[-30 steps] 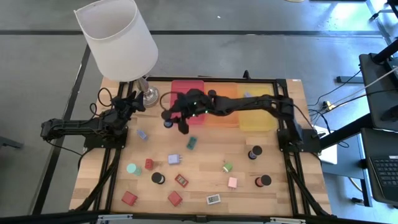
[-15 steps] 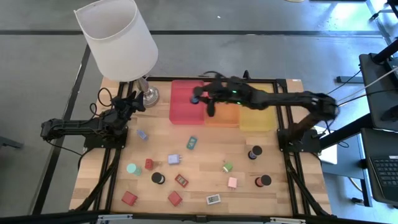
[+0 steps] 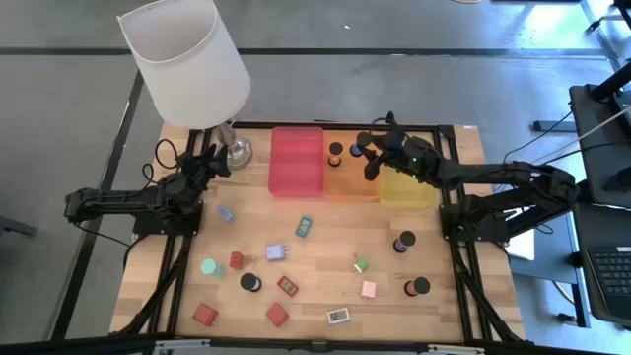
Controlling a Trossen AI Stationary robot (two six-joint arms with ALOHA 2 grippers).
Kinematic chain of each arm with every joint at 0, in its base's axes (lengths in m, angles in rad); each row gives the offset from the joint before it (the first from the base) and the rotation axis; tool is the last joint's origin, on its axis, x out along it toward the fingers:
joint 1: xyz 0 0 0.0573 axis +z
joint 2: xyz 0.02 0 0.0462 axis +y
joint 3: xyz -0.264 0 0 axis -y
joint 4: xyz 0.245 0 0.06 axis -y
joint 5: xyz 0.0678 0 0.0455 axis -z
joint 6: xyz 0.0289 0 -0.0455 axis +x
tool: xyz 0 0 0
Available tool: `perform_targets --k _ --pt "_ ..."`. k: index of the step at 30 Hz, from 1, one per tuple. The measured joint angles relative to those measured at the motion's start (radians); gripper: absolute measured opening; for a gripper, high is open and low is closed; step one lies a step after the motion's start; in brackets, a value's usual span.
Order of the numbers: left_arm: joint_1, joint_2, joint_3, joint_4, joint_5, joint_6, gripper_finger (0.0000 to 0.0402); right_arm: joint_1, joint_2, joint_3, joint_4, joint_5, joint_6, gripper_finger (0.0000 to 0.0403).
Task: Pick & Place Office items
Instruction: Put the top blue hourglass into the orange bin
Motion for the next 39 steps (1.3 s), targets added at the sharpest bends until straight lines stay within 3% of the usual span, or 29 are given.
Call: perform_targets --k 6,10,17,25,39 --pt "0.0 0.0 0.0 0.0 0.0 0.0 0.0276 -0.073 0.096 -0.024 0.063 -0.02 -0.023 0.018" --pt "0.0 0.0 0.0 0.0 0.0 0.0 0.0276 -0.108 0.213 -0.018 0.166 -0.087 -0.026 0.0181" --pt "0.0 0.0 0.0 0.0 0.0 0.0 0.0276 -0.157 0.383 0.047 0.173 -0.176 -0.028 0.0181" --pt "0.0 0.0 0.0 0.0 0.0 0.0 0.0276 -0.198 0.446 0.111 0.174 -0.199 -0.089 0.0182" --pt "0.0 0.0 0.0 0.0 0.0 0.0 0.0276 -0.202 0.532 0.136 0.178 -0.149 0.043 0.0184"
